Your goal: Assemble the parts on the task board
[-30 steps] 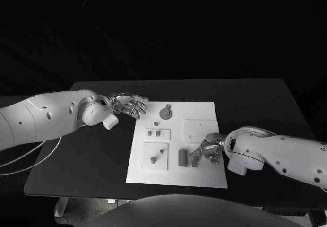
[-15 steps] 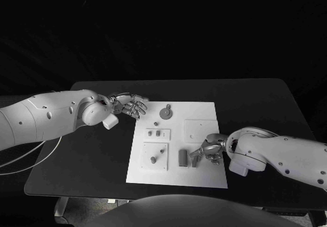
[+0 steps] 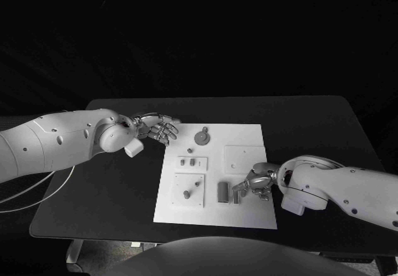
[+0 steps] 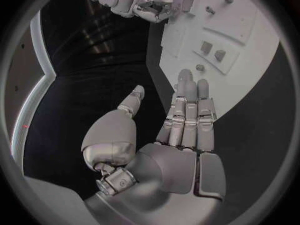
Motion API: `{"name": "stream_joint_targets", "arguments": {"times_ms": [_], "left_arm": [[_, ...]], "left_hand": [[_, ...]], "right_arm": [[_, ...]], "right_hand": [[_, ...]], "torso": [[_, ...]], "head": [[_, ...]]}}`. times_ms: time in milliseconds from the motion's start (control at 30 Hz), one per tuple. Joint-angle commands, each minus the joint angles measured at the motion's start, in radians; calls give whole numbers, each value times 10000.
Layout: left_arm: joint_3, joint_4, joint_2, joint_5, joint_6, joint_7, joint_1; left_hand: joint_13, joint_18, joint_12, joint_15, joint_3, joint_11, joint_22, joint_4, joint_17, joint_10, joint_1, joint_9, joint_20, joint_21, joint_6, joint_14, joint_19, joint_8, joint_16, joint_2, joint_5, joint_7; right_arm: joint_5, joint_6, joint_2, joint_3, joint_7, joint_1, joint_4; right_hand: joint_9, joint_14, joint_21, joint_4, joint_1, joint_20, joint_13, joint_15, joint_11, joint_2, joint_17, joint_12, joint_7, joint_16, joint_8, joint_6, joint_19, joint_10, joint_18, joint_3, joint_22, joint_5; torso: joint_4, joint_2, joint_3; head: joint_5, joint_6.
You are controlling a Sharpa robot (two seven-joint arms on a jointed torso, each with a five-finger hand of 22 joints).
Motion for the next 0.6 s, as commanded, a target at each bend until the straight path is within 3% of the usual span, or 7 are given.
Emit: {"name": "stream_joint_targets", "arguments": {"times_ms": [33, 367, 600], "left_arm": [[4, 15, 8, -13, 149, 26, 17], [3, 1, 5, -20, 147, 26, 17], [3, -3, 1, -60, -10, 175, 17]], "left_hand": [[-15, 143, 22, 11, 41, 0, 11, -22, -1, 71, -64, 3, 29, -54, 23, 48, 70, 63, 6, -23, 21, 1], [-17, 145, 22, 10, 46, -1, 13, -25, -1, 71, -62, 3, 28, -56, 22, 48, 71, 63, 6, -25, 21, 1], [-19, 149, 26, 4, 83, -5, 22, -74, 2, 80, 15, 6, 23, -57, 32, 55, 78, 72, 13, -4, 21, -4]], "right_arm": [[-314, -32, 1, 0, 135, 13, 22], [-483, -243, -68, 2, 270, 21, -73], [-429, -765, -153, 58, 1177, 45, -275]], "right_hand": [[9, 35, -8, 34, -87, -70, 8, -39, -16, -5, 9, 37, -15, 31, 40, -1, 20, -44, 133, 6, 195, -36], [14, 39, 4, 31, -51, -88, 6, -49, -22, 41, -1, 41, -20, 34, 41, -7, 35, -36, 133, 48, 194, -32], [61, 68, 44, -392, 349, -126, 0, -63, -25, 282, -11, 59, -22, 37, 67, -27, 66, -14, 133, 67, 194, -51]], "torso": [[3, 3, 3], [-1, 2, 4], [2, -3, 12]], "head": [[3, 6], [-5, 34], [-29, 129]]}}
